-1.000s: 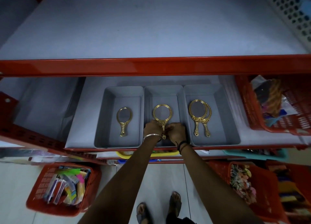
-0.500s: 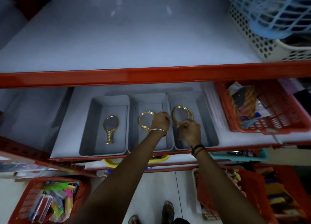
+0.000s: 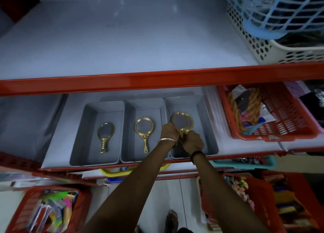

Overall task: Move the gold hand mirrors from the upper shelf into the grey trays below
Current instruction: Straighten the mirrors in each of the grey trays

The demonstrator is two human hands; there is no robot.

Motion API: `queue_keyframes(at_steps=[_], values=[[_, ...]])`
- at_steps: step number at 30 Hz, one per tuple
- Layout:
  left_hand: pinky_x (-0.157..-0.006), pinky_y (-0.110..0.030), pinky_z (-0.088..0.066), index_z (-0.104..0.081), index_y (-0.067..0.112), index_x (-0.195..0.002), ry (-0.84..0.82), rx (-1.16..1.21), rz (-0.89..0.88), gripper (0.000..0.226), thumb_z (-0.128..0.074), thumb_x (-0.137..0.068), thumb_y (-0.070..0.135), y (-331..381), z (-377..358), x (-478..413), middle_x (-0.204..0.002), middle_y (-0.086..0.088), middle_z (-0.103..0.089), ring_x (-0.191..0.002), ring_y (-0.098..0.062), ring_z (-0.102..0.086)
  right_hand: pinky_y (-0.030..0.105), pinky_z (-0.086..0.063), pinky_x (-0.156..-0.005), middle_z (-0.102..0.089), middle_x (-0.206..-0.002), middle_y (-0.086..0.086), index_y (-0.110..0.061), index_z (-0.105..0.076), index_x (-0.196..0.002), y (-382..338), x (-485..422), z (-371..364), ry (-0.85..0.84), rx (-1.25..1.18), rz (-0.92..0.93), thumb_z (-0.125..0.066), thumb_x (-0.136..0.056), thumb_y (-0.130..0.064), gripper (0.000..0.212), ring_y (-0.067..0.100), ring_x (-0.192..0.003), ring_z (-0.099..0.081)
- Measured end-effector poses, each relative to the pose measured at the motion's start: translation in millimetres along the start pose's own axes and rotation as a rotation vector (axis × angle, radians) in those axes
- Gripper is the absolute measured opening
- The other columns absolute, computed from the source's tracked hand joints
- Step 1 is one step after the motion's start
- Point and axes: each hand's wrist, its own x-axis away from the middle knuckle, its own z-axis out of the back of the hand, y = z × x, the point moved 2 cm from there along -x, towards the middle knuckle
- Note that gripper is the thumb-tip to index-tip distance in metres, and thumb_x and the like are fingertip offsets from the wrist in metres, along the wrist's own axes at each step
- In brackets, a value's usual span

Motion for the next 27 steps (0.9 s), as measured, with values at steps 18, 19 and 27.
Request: queue_keyframes(at_steps=[18,19,27], values=[[-0.090,-0.036,-0.052,-0.067,-0.010,-0.103,-0.076,0.013,0.092,0.025,-0.047,-0.092,0.001,-1.7,-41.9,-2.2,-0.112,-0.023,-0.069,-0.106,-0.032,-0.064,0.023,-0.048,-0.084,-0.073,-0.104,0.019,0.002,-0.074,-0.097,31.0,-20.0,7.5,-0.058,-0.359,-0.038,-0.052,-0.086,0.005,0.025,0.029,-0.099,-0.067],[-0.092,-0.037,-0.052,-0.068,-0.009,-0.103,-0.079,0.013,0.089,0.025,-0.049,-0.092,0.002,-2.3,-42.1,-2.4,-0.111,-0.023,-0.069,-0.106,-0.032,-0.065,0.023,-0.048,-0.084,-0.073,-0.103,0.020,0.003,-0.074,-0.097,32.8,-21.0,7.0,-0.062,-0.384,-0.046,-0.053,-0.085,0.006,0.024,0.029,-0.099,-0.067],[-0.092,-0.036,-0.053,-0.068,-0.008,-0.106,-0.080,0.036,0.087,0.025,-0.050,-0.093,0.003,-3.3,-45.9,-1.3,-0.113,-0.021,-0.069,-0.107,-0.031,-0.064,0.046,-0.055,-0.092,-0.072,-0.098,0.027,0.009,-0.073,-0.091,41.7,-29.1,-1.2,-0.132,-0.505,-0.111,-0.057,-0.081,0.012,0.019,0.037,-0.095,-0.068]])
